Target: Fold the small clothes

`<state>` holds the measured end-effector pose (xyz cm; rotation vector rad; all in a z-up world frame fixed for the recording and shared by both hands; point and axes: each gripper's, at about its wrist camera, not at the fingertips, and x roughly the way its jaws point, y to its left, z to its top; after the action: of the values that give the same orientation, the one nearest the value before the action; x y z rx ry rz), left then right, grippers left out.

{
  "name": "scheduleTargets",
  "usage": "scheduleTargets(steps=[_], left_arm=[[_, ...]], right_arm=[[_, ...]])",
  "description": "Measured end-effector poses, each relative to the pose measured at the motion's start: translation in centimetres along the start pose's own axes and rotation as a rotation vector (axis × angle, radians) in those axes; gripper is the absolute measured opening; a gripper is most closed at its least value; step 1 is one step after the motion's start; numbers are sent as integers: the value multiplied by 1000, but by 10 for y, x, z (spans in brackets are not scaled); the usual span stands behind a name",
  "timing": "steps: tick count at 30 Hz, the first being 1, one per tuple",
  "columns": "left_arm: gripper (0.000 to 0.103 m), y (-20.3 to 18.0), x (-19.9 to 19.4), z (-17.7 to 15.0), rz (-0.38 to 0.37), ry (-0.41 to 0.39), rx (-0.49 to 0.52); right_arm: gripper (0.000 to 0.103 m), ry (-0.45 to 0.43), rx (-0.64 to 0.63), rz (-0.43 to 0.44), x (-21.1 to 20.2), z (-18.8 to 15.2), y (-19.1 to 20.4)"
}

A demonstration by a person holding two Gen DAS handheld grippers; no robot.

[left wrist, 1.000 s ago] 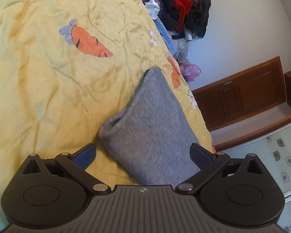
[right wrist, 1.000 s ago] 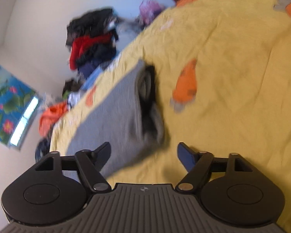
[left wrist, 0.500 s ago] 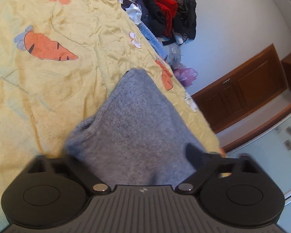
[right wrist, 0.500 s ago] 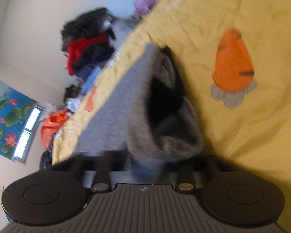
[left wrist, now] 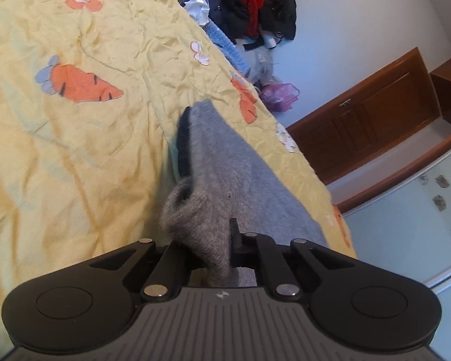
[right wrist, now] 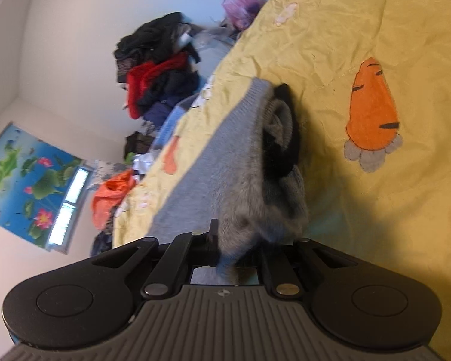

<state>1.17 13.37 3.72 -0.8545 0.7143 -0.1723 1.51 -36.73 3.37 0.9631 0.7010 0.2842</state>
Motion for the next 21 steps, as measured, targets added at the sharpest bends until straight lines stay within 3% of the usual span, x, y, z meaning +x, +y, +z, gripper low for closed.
scheduleTargets(steps=[4, 8, 10, 16, 17, 18, 21], left_arm=[[5, 15, -31, -17, 24, 26, 27], [5, 51, -31, -32, 52, 95, -50], [6, 60, -28, -34, 45, 101, -97], [9, 61, -11, -30, 35, 67, -199], [9, 59, -9, -29, 39, 60, -199], [9, 57, -9, -28, 49, 58, -194], [5, 46, -14, -25, 100, 49, -134]], right_arm=[[11, 39, 9, 28, -33, -14, -7], [12, 86, 17, -12, -47, -32, -29], [17, 91, 59, -45, -45, -37, -41], [33, 43, 138, -16, -33, -33, -49], [28, 38, 142, -12, -30, -32, -49], [10, 41, 145, -18, -26, -31, -49], [11, 51, 131, -39, -21, -32, -48]])
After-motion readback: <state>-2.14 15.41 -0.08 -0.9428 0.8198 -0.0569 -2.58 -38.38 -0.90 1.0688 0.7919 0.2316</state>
